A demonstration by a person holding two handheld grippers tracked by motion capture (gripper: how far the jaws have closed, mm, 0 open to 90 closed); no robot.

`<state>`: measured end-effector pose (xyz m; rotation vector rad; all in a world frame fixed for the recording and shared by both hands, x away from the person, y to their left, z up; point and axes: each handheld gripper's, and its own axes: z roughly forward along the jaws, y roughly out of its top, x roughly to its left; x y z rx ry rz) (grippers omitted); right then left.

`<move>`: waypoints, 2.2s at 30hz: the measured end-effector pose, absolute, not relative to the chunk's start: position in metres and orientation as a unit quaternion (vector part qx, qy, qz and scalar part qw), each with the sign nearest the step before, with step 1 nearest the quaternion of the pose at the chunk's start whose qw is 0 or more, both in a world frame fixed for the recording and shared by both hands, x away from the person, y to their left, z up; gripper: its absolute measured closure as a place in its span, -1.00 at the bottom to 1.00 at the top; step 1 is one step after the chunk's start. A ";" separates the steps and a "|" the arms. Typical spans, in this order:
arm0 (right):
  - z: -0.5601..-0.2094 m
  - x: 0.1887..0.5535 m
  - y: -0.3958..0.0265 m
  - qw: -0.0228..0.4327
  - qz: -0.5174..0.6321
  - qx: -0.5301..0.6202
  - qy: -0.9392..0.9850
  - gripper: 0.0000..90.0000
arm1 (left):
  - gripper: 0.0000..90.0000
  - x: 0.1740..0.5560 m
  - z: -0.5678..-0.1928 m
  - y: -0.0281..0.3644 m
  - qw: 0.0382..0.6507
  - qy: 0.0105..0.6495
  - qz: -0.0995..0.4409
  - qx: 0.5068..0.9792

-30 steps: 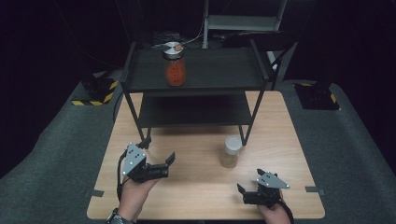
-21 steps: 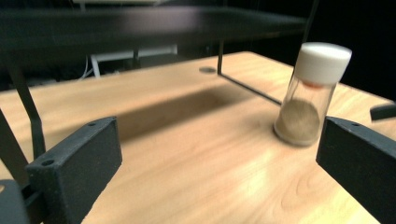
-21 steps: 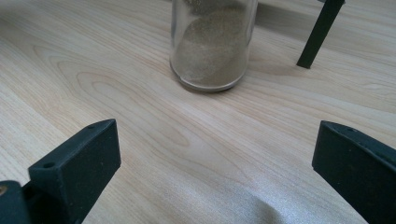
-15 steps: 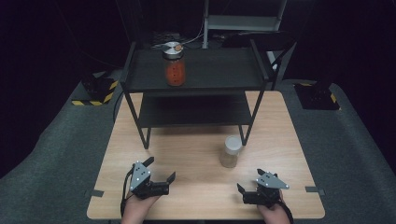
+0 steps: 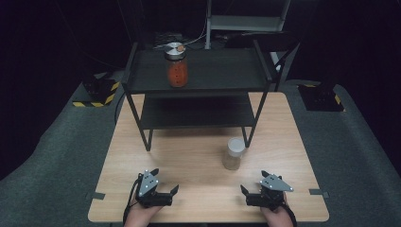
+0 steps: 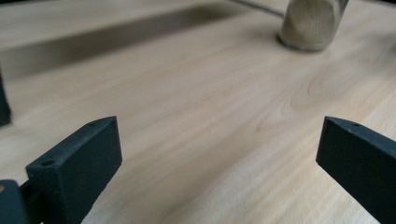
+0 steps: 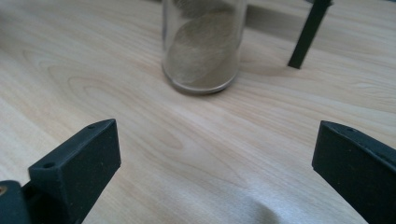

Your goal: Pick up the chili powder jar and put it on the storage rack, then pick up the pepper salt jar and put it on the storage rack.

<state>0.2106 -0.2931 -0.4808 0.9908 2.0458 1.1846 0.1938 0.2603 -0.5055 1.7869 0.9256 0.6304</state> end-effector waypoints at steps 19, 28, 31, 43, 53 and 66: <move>-0.483 0.205 -0.289 0.303 0.439 0.359 0.766 -1.00 | -0.99 0.188 -0.502 0.256 0.476 0.385 0.266 0.745; -0.484 0.204 -0.288 0.307 0.438 0.349 0.769 -1.00 | -0.99 0.185 -0.502 0.258 0.474 0.385 0.270 0.745; -0.482 0.206 -0.288 0.302 0.437 0.354 0.770 -1.00 | -0.99 0.185 -0.501 0.257 0.469 0.382 0.273 0.748; -0.480 0.208 -0.283 0.305 0.426 0.368 0.768 -0.97 | -0.99 0.185 -0.501 0.255 0.462 0.366 0.280 0.758; -0.475 0.209 -0.281 0.304 0.441 0.369 0.760 -0.98 | -0.99 0.184 -0.501 0.256 0.462 0.363 0.280 0.759; -0.451 0.220 -0.274 0.301 0.474 0.349 0.751 -0.97 | -0.99 0.183 -0.501 0.256 0.460 0.361 0.282 0.760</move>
